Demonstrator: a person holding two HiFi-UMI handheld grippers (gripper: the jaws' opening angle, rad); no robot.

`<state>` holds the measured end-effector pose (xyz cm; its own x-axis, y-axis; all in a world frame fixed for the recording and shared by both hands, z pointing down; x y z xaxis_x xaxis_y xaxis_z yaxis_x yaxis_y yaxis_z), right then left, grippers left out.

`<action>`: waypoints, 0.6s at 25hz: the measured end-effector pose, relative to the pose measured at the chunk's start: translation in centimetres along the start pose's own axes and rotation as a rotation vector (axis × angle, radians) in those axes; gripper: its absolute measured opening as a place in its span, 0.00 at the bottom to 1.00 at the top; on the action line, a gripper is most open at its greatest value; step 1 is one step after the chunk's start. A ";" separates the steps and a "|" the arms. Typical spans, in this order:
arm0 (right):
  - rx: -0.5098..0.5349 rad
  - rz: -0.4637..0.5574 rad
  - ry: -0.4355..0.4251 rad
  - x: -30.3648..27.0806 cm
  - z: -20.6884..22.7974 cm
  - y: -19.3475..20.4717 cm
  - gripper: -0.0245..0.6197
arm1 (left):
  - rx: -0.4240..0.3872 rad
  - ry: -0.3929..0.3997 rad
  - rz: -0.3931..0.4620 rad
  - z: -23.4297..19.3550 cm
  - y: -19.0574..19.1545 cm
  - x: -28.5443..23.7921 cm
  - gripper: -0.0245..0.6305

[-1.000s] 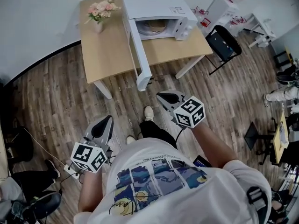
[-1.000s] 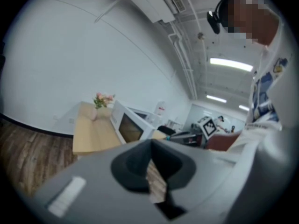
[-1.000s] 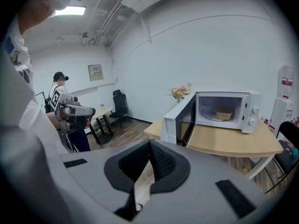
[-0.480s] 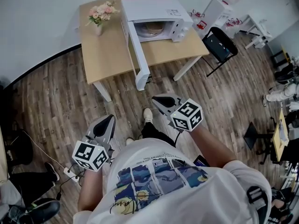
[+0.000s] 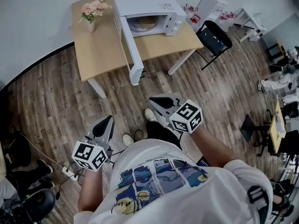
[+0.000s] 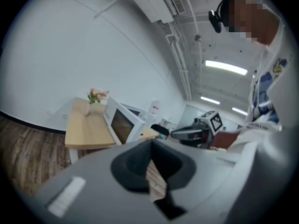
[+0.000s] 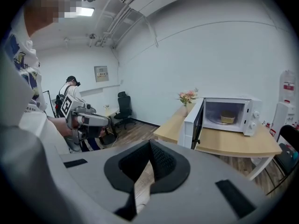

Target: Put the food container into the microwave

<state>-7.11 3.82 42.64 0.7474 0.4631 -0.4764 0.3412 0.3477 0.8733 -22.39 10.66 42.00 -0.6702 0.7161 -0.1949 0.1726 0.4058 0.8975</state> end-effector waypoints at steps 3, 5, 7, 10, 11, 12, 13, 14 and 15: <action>0.003 0.002 -0.016 0.8 -0.1 0.3 0.05 | -0.005 -0.009 -0.001 0.4 0.2 -0.5 0.05; 0.007 0.015 -0.034 1.1 0.0 0.4 0.05 | -0.004 -0.025 -0.002 0.5 0.3 -1.1 0.05; 0.020 0.031 -0.045 1.7 0.3 0.5 0.05 | 0.004 -0.037 -0.011 0.9 0.7 -2.1 0.05; 0.029 0.051 -0.053 3.6 1.3 0.8 0.05 | 0.008 -0.027 -0.029 2.7 0.8 -4.7 0.05; 0.029 0.056 -0.051 4.6 2.0 1.0 0.05 | 0.004 -0.016 -0.032 3.6 0.6 -5.9 0.05; 0.028 0.060 -0.046 5.6 2.9 1.2 0.05 | -0.002 -0.002 -0.035 4.6 0.4 -7.3 0.05; 0.028 0.063 -0.038 6.6 3.9 1.4 0.05 | -0.011 0.013 -0.038 5.6 0.2 -8.7 0.05; 0.026 0.067 -0.030 7.6 5.0 1.6 0.05 | -0.022 0.027 -0.043 6.6 0.0 -10.3 0.05; 0.021 0.071 -0.023 8.4 6.0 2.0 0.05 | -0.033 0.038 -0.049 7.5 -0.2 -11.8 0.05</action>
<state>3.31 3.50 40.97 0.7828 0.4670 -0.4112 0.2986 0.2978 0.9067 -9.13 6.39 41.19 -0.7046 0.6732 -0.2243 0.1154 0.4206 0.8999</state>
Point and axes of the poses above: the fingertips, and each gripper's own axes: x backward along the fingers, z to its right, y out of its underside, the point moved 1 cm from there along x, backward along the fingers, and after that the axes turned 6 degrees about y, right-handed, at the moved point
